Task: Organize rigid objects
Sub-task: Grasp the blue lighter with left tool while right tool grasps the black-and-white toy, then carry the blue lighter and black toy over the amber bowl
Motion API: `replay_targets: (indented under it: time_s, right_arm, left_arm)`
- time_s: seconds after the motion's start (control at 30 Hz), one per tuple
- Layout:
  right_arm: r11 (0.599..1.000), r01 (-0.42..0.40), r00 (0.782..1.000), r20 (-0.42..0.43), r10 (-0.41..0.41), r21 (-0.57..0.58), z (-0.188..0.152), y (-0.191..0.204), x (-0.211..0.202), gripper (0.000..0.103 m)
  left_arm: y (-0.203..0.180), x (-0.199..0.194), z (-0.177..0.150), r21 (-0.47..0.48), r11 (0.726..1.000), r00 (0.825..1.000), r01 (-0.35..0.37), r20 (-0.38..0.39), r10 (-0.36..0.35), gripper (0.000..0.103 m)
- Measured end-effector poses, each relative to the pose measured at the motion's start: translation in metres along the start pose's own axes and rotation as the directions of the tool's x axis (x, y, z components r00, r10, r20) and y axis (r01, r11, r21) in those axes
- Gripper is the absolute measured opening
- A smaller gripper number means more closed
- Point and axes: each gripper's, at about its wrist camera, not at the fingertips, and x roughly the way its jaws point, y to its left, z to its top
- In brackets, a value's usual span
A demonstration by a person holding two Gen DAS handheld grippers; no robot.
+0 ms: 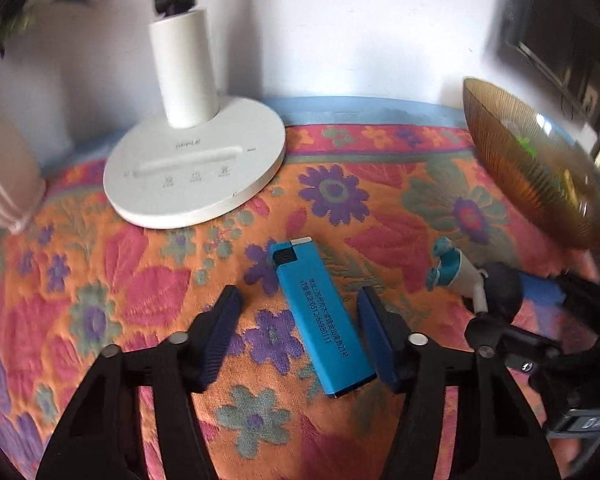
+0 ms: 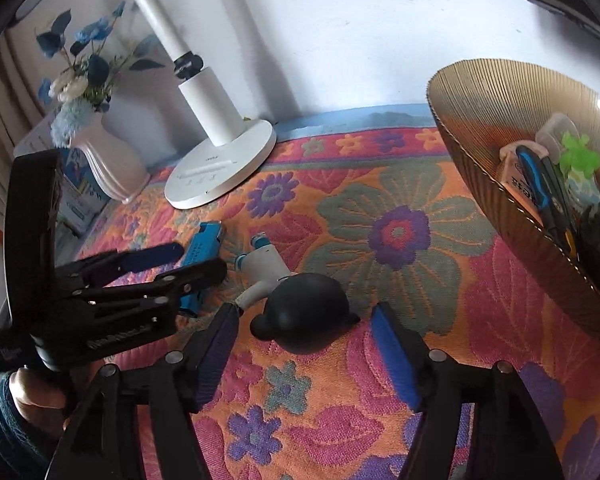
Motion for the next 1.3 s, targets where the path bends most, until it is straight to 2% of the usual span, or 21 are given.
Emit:
replay_targets:
  time_s: [0.03,0.07,0.1,0.23,0.37,0.43,0.47,0.5,0.6,0.8,0.93,0.97,1.1,1.13,1.2,1.3]
  right_arm:
    - [1.0,0.009,1.0,0.001,-0.009,-0.008,0.0,0.002,0.0,0.068]
    - [1.0,0.016,1.0,0.0,-0.016,-0.014,0.0,0.003,0.001,0.068]
    - [0.999,0.026,1.0,-0.002,-0.026,-0.022,0.0,0.004,0.001,0.068]
    - [0.997,0.044,0.999,-0.02,-0.045,-0.059,0.0,0.013,0.002,0.068]
    - [0.997,0.048,0.998,-0.039,-0.05,-0.056,0.001,0.022,0.006,0.068]
    - [0.997,0.068,0.997,-0.04,-0.07,-0.047,-0.002,0.027,0.005,0.058]
    - [0.996,0.078,0.996,-0.039,-0.08,-0.046,-0.004,0.03,0.004,0.048]
    - [0.995,0.084,0.996,-0.037,-0.086,-0.044,-0.007,0.033,0.002,0.043]
    - [0.999,0.054,0.998,-0.024,-0.054,0.001,-0.021,0.037,-0.009,0.04]
    - [0.994,0.106,0.994,0.009,-0.106,0.039,-0.071,0.055,-0.046,0.04]
    - [0.993,0.076,0.997,0.001,-0.076,0.087,-0.098,0.06,-0.058,0.04]
    - [0.994,0.074,0.997,0.003,-0.074,0.084,-0.1,0.061,-0.059,0.041]
    - [0.996,0.059,0.998,-0.013,-0.058,0.069,-0.099,0.067,-0.057,0.062]
    - [0.996,0.062,0.998,-0.011,-0.061,0.069,-0.098,0.068,-0.057,0.063]
    - [0.995,0.087,0.996,-0.022,-0.086,0.048,-0.095,0.071,-0.052,0.063]
    - [0.993,0.113,0.994,-0.017,-0.112,0.045,-0.089,0.071,-0.047,0.063]
  left_arm:
    - [-0.002,-0.002,-0.002,0.013,1.0,1.0,0.006,0.013,-0.006,0.041]
    - [-0.003,-0.003,-0.002,0.017,1.0,1.0,0.01,0.016,-0.011,0.027]
    - [-0.003,-0.005,-0.004,0.018,1.0,1.0,0.009,0.019,-0.009,0.021]
    - [0.005,-0.015,-0.016,-0.009,0.999,0.999,0.052,0.014,-0.052,0.021]
    - [0.01,-0.032,-0.032,-0.017,0.998,0.998,0.062,0.015,-0.062,0.021]
    - [0.017,-0.041,-0.045,-0.017,0.998,0.998,0.065,0.017,-0.065,0.021]
    - [0.019,-0.046,-0.051,-0.017,0.998,0.998,0.061,0.019,-0.061,0.021]
    - [0.021,-0.051,-0.057,-0.016,0.998,0.998,0.055,0.022,-0.055,0.021]
    - [0.025,-0.066,-0.072,-0.023,0.998,0.998,0.055,0.029,-0.054,0.021]
    - [0.034,-0.075,-0.086,-0.04,0.997,0.996,0.066,0.054,-0.064,0.021]
    - [0.025,-0.081,-0.09,0.009,1.0,0.995,0.015,0.101,-0.016,0.021]
    - [0.02,-0.081,-0.091,0.03,1.0,0.995,0.006,0.101,-0.009,0.021]
    - [0.022,-0.073,-0.09,0.027,1.0,0.999,0.004,0.054,-0.005,0.022]
    - [0.024,-0.073,-0.09,0.017,1.0,0.998,0.018,0.055,-0.019,0.023]
    - [0.027,-0.072,-0.09,0.003,0.999,0.998,0.038,0.05,-0.038,0.035]
    - [0.021,-0.072,-0.091,0.031,0.999,0.999,0.022,0.045,-0.023,0.038]
